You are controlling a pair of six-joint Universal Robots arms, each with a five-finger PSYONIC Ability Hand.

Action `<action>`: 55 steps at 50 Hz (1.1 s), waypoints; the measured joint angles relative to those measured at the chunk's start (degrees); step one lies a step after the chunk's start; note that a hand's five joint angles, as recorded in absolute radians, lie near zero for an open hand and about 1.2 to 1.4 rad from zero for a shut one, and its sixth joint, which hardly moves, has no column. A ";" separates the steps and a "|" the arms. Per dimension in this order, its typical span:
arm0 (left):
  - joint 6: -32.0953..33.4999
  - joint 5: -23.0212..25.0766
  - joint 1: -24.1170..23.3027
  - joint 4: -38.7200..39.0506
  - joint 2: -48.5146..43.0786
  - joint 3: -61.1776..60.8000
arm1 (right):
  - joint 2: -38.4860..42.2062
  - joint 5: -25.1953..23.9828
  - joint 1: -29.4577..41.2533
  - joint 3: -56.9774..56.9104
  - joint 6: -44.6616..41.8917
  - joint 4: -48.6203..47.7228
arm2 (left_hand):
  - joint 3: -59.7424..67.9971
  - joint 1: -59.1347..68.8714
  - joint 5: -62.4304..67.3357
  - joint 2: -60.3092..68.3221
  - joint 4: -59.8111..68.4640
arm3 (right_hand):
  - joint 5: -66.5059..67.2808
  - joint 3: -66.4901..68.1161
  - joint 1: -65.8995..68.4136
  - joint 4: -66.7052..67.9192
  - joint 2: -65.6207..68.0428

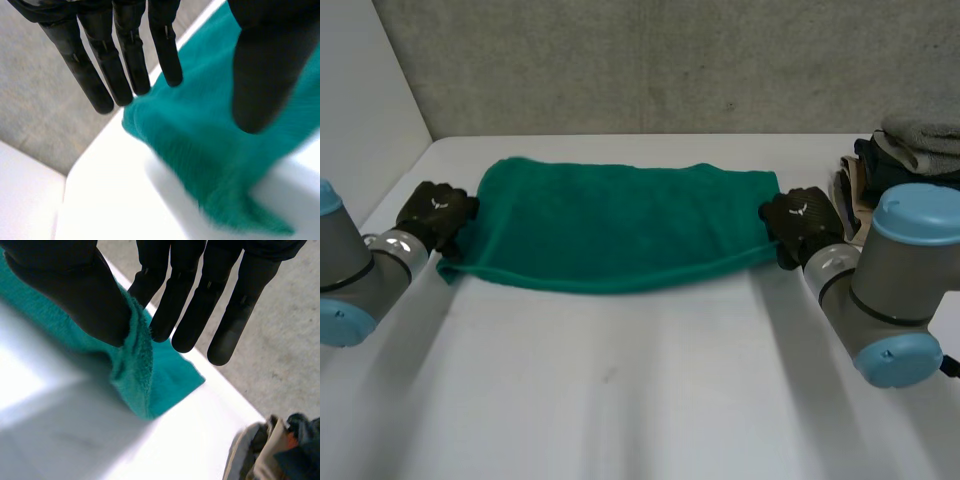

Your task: Fold the laundry.

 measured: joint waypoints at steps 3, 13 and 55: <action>1.43 -0.27 0.83 0.49 -0.94 -0.44 | 0.12 -0.09 -0.47 1.44 -0.68 -1.03 | -4.69 -3.51 -5.45 -4.57 -5.12 | 0.01 0.00 0.00 0.00 0.00; 3.39 -0.95 1.73 0.98 0.97 -2.97 | -1.43 -0.47 -1.68 4.20 -1.42 -2.77 | -4.82 -3.51 -5.78 -4.77 -5.31 | 0.00 -0.01 0.00 0.00 0.00; 5.62 0.80 2.62 -11.67 -3.39 5.34 | -2.35 -0.88 -1.97 4.66 -1.29 -2.62 | 22.98 26.63 22.15 23.48 22.70 | 0.00 -0.01 0.00 0.00 0.00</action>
